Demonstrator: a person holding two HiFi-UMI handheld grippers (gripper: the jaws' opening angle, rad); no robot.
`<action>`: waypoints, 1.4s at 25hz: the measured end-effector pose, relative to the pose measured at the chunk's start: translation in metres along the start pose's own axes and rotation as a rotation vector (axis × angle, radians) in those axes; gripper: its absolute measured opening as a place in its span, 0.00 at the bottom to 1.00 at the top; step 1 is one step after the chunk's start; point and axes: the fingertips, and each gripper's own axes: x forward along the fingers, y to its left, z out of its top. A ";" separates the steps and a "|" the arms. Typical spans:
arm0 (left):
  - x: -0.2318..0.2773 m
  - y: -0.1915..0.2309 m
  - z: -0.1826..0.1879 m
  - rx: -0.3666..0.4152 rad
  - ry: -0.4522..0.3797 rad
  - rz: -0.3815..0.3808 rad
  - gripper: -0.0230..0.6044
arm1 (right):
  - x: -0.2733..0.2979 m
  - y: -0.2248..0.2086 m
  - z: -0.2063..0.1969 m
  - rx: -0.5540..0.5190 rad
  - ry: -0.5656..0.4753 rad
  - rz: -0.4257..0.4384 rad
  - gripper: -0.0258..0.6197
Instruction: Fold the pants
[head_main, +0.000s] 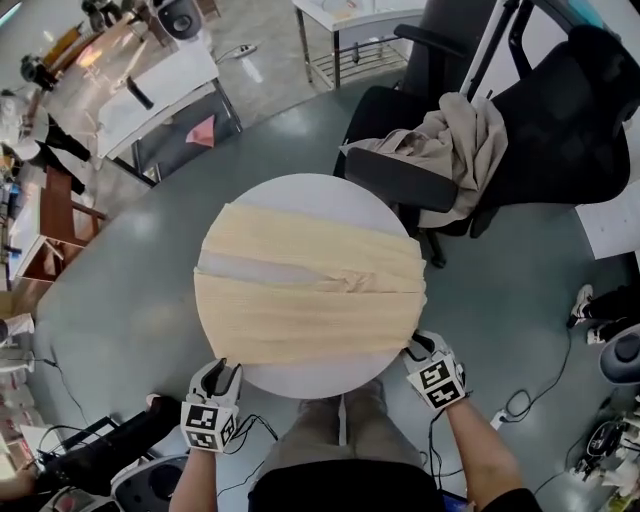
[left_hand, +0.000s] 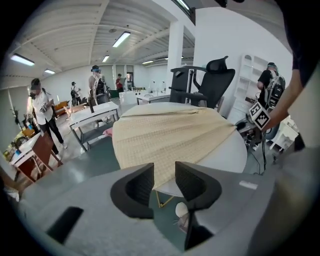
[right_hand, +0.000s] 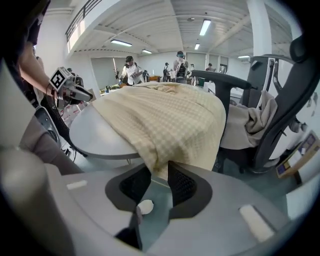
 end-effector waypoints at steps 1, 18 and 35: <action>0.002 0.000 0.006 0.018 0.003 -0.010 0.26 | 0.000 0.000 0.003 0.012 0.000 -0.007 0.18; 0.053 -0.079 0.058 0.226 0.102 -0.368 0.26 | -0.030 0.001 0.002 -0.018 0.109 -0.075 0.05; 0.020 -0.083 0.040 0.242 0.103 -0.494 0.35 | -0.116 0.026 0.112 -0.013 0.376 0.240 0.05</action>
